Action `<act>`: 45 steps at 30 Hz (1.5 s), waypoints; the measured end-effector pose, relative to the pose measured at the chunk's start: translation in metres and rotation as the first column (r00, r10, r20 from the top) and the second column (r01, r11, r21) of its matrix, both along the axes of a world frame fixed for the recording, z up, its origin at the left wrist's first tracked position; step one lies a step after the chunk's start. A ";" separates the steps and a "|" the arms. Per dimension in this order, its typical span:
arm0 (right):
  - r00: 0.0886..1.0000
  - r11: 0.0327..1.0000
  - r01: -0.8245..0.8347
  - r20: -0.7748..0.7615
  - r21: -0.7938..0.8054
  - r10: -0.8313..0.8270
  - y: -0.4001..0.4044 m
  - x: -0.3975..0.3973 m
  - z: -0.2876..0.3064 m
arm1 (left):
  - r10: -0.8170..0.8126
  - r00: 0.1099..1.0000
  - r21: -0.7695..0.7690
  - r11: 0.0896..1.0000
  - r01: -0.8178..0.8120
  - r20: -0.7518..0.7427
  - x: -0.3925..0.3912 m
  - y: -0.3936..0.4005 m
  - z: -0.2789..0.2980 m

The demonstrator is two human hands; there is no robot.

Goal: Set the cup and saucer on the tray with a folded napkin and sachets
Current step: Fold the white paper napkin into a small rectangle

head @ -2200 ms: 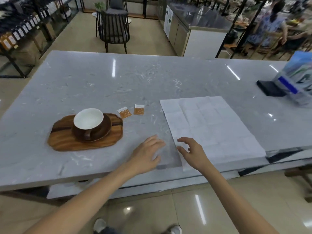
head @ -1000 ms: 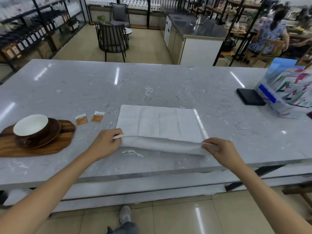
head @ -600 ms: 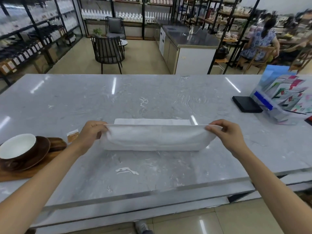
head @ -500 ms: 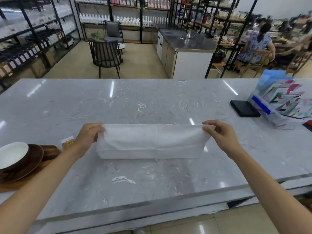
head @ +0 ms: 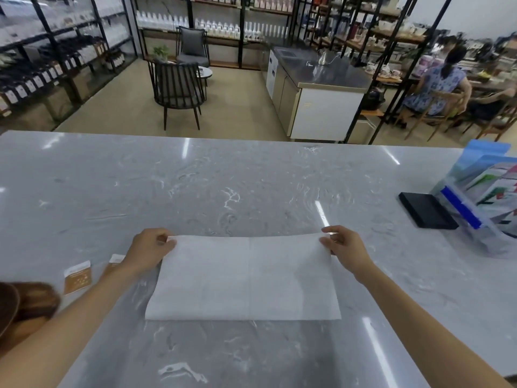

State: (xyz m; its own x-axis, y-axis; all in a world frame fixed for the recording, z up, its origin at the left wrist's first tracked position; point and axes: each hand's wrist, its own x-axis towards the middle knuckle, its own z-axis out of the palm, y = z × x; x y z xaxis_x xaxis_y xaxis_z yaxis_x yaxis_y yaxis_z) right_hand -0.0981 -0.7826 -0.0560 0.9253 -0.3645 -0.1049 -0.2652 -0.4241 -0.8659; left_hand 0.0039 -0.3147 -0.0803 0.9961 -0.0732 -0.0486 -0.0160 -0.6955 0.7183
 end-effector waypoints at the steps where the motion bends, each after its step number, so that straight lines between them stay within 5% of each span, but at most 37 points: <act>1: 0.999 1.000 0.010 -0.034 -0.013 -0.011 0.000 0.007 -0.009 | -0.028 0.999 0.034 0.999 0.029 -0.020 0.004 -0.002 -0.002; 7: 0.991 0.992 0.037 -0.127 -0.122 -0.053 -0.001 0.022 -0.046 | -0.058 0.998 0.110 0.992 0.058 0.000 0.021 0.000 -0.016; 18: 0.983 0.946 -0.074 -0.184 -0.316 0.015 -0.011 0.037 -0.055 | -0.367 0.927 0.238 0.910 0.339 0.084 0.049 0.010 -0.019; 30: 0.976 0.858 -0.169 -0.205 -0.485 0.076 -0.009 0.042 -0.057 | -0.383 0.923 0.286 0.882 0.373 -0.023 0.074 0.011 -0.020; 39: 0.828 0.687 -0.532 -0.473 -0.495 0.300 -0.025 0.074 -0.033 | -0.476 0.821 0.314 0.764 0.564 -0.317 0.098 0.008 -0.016; 45: 0.837 0.695 -0.534 -0.415 -0.482 0.356 -0.028 0.069 -0.032 | -0.468 0.848 0.264 0.809 0.525 -0.251 0.096 0.009 -0.005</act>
